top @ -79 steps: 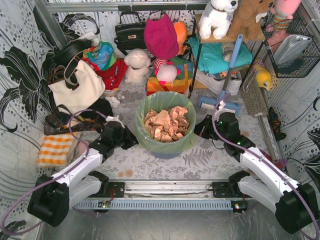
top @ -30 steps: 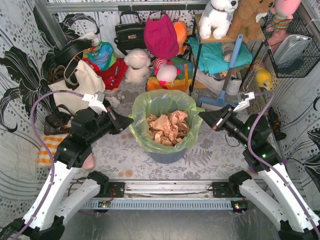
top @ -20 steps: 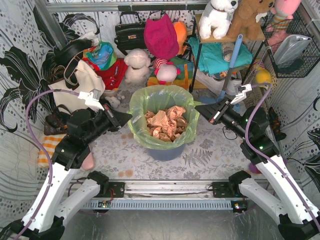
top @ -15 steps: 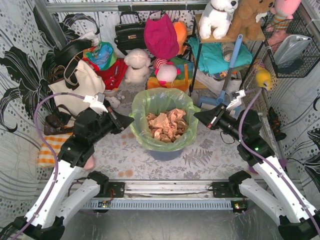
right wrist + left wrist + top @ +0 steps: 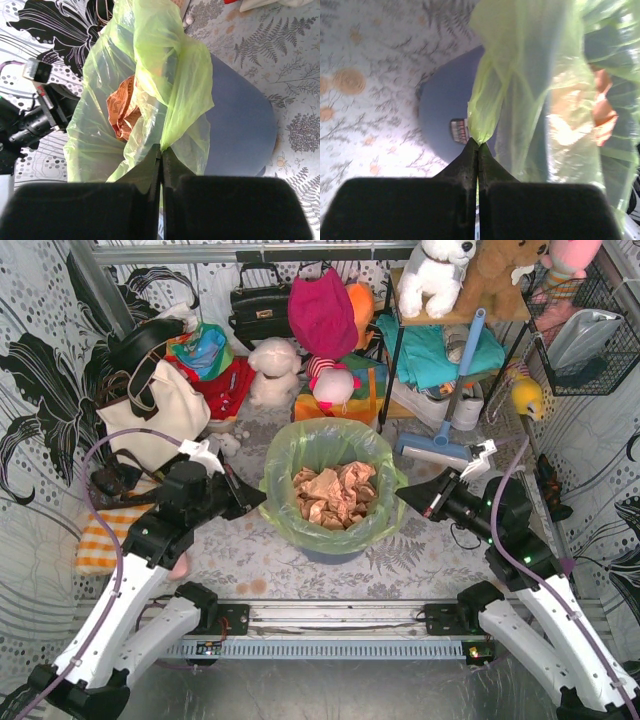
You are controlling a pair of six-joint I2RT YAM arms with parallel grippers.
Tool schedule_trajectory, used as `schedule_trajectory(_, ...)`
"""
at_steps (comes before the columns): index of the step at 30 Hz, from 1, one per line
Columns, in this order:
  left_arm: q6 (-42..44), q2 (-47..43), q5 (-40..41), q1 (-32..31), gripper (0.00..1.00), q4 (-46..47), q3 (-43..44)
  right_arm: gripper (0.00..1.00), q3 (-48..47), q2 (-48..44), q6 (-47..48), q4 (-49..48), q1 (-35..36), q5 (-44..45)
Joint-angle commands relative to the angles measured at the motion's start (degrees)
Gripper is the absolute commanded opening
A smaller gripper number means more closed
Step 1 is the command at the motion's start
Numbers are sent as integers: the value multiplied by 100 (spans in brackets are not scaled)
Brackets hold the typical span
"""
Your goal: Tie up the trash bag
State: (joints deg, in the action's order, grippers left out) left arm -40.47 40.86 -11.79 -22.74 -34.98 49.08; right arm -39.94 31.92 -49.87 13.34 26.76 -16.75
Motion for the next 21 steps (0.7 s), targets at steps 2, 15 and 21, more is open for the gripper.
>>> schedule_trajectory(2,330,78,25,3,0,-754,414,0,-381,28,90,-149,5,-327)
schedule_trajectory(15,458,579,167,4,0,-835,2272,0,-1808,1484,-246,-1965,8,-1331)
schedule_trajectory(21,376,629,326,1,0,-303,2058,0,-1683,1520,-40,-1859,7,-1039)
